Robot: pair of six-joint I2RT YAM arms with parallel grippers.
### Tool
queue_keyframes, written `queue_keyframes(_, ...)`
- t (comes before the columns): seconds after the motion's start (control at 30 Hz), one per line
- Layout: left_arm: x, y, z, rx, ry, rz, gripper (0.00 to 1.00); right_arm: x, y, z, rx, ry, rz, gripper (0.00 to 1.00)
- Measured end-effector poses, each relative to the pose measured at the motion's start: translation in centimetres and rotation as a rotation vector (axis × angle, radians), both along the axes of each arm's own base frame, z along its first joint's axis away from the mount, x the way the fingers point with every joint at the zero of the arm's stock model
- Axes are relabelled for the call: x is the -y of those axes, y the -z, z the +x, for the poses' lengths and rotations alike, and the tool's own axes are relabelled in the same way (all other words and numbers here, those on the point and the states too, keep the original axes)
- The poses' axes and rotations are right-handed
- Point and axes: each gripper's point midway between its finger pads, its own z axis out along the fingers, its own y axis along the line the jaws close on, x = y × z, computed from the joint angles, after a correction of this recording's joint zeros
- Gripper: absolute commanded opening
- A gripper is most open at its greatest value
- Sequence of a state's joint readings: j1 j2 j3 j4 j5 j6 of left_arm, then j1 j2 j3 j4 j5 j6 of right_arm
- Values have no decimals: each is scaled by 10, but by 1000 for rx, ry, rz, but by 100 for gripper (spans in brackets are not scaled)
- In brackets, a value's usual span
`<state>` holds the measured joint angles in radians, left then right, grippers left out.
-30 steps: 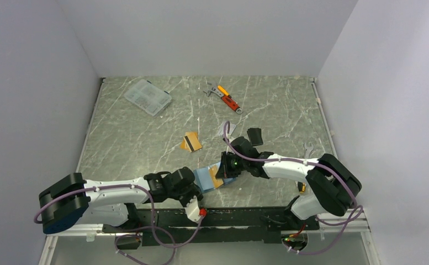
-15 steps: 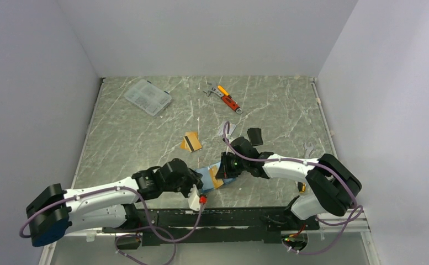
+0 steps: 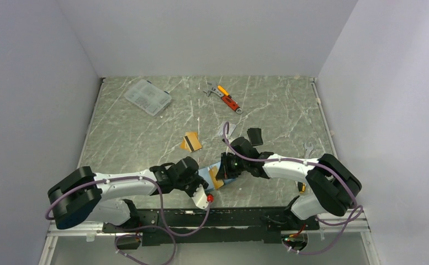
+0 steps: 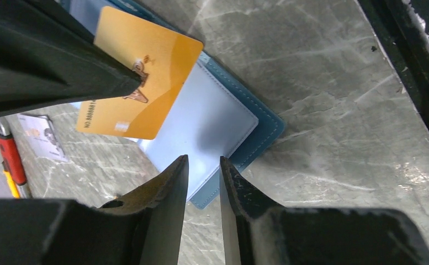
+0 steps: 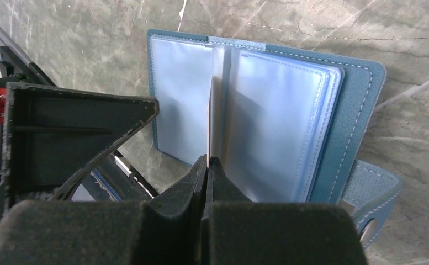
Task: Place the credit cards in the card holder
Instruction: Insert the credit card into the card holder.
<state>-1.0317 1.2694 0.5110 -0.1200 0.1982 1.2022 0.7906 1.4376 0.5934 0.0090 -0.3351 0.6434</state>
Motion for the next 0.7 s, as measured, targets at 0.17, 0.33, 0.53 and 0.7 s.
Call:
queue_keyframes(0.17,-1,10,-1,3,36,40,32,-1,-1,-2,-3,-11,5,0)
queue_keyframes(0.33,0,11,0,11,60,55,33,4,-5,4,6,21,24,0)
queue_keyframes(0.53,1,11,-1,31,93,60,38,12,-12,18,22,104,86,0)
queue_keyframes(0.7,2,11,-1,50,123,69,37,7,-9,22,5,126,122,0)
